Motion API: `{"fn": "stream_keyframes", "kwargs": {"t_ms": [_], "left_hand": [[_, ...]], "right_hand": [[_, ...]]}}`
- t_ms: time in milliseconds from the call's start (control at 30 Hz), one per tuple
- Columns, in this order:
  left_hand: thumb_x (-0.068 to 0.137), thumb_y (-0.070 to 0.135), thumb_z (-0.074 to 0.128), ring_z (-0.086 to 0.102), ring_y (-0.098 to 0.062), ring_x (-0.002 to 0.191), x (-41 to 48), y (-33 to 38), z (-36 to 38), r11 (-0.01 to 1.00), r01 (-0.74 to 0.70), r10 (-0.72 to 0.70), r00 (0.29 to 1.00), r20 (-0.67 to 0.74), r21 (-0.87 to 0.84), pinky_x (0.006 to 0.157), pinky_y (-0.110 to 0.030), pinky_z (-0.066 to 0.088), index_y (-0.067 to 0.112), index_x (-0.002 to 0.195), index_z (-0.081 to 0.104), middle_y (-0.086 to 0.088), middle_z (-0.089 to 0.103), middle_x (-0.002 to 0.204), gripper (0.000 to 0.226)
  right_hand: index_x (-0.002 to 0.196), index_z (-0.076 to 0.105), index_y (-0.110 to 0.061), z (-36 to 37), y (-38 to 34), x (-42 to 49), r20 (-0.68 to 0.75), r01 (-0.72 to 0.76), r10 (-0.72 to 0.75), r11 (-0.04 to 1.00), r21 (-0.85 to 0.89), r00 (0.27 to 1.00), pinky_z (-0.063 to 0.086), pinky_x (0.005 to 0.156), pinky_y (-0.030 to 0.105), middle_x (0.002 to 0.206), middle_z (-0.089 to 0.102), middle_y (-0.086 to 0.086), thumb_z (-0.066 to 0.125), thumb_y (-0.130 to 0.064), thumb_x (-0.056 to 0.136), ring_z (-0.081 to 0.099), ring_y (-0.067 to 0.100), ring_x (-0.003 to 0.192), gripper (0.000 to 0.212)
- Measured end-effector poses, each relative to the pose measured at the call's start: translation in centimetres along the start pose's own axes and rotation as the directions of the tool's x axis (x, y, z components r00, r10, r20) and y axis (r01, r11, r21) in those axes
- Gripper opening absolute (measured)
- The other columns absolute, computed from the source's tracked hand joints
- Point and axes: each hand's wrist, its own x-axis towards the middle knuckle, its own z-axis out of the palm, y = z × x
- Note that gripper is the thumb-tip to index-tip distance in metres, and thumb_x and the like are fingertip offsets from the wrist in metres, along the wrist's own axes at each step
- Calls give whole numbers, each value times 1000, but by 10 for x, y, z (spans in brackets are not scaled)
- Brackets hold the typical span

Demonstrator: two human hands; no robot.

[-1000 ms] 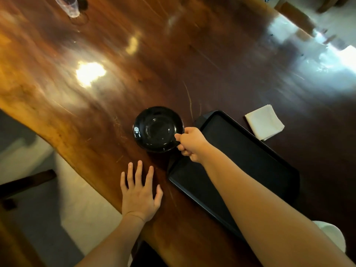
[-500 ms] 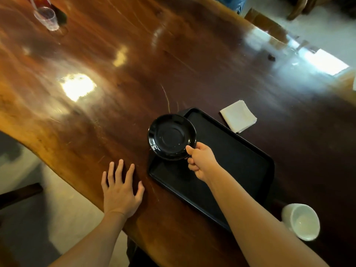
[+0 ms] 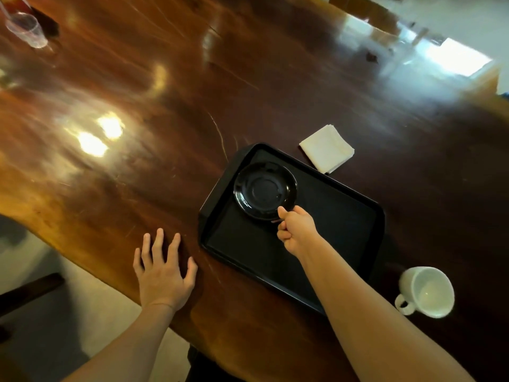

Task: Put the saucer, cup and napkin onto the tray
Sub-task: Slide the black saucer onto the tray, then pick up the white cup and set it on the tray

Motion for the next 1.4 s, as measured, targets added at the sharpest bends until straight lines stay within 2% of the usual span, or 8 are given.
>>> {"fn": "stream_keyframes", "kwargs": {"t_ms": [300, 567, 800, 900, 1067, 1200, 1333, 1400], "left_hand": [[93, 59, 38, 25, -40, 153, 0, -1, 2, 1000, 5, -5, 1000, -5, -9, 124, -54, 8, 20, 144, 56, -16, 40, 161, 67], [94, 59, 38, 25, -40, 153, 1, -1, 2, 1000, 4, -4, 1000, 2, 2, 125, -48, -2, 20, 144, 55, -16, 39, 161, 66], [94, 62, 34, 25, -40, 152, 2, -2, 4, 1000, -3, 3, 1000, 11, -1, 124, -41, -10, 21, 144, 53, -15, 39, 161, 68], [94, 63, 33, 24, -39, 153, 2, -2, 4, 1000, -2, 1, 1000, 22, 4, 124, -42, -9, 22, 145, 52, -15, 38, 162, 68], [94, 69, 26, 19, -37, 155, 1, -5, 7, 1000, 3, -3, 999, 39, -19, 124, -44, -8, 25, 147, 46, -13, 33, 164, 71], [94, 69, 24, 17, -38, 155, 1, -7, 6, 999, -6, 7, 999, 34, -33, 124, -54, 3, 25, 149, 43, -14, 32, 165, 73], [94, 64, 31, 15, -37, 156, 2, -8, 6, 998, 42, -41, 999, 28, -44, 124, -56, 5, 24, 149, 44, -15, 31, 165, 69], [94, 62, 33, 16, -37, 156, 0, -7, 3, 999, 13, -11, 1000, 27, -45, 124, -57, 7, 23, 149, 43, -15, 31, 164, 68]], "right_hand": [[102, 63, -14, 2, -1, 16, 39, -72, 66, 982, 177, 997, 29, 32, 15, 110, 63, 7, 58, -9, 99, 45, 3, 42, 8], [107, 63, -14, -6, 5, 15, 53, -83, 76, 986, 146, 996, 30, 32, 14, 110, 65, 9, 58, -15, 100, 43, 3, 44, 9], [114, 57, -10, -23, 7, 4, 92, -61, 55, 996, 66, 994, 34, 35, 15, 114, 70, 15, 56, -6, 99, 43, 4, 42, 16], [116, 58, -11, -47, 9, -4, 29, -68, 67, 996, 55, 997, 40, 36, 16, 110, 73, 12, 57, -17, 99, 50, 6, 43, 17], [114, 59, -5, -116, 22, -21, -161, -28, 68, 971, 235, 985, 46, 39, 17, 108, 70, 15, 50, -28, 103, 58, 12, 57, 27], [113, 59, -3, -162, 37, -30, -313, 25, 72, 955, 297, 947, 46, 40, 20, 105, 68, 14, 46, -29, 105, 60, 16, 67, 30], [103, 65, -6, -179, 45, -33, -536, 99, 4, 982, 163, 844, 46, 46, 26, 75, 62, 5, 49, -26, 102, 52, 13, 54, 25], [102, 66, -11, -195, 57, -39, -636, 123, -8, 983, 137, 771, 46, 44, 26, 73, 59, 4, 53, -26, 99, 51, 12, 52, 21]]}}
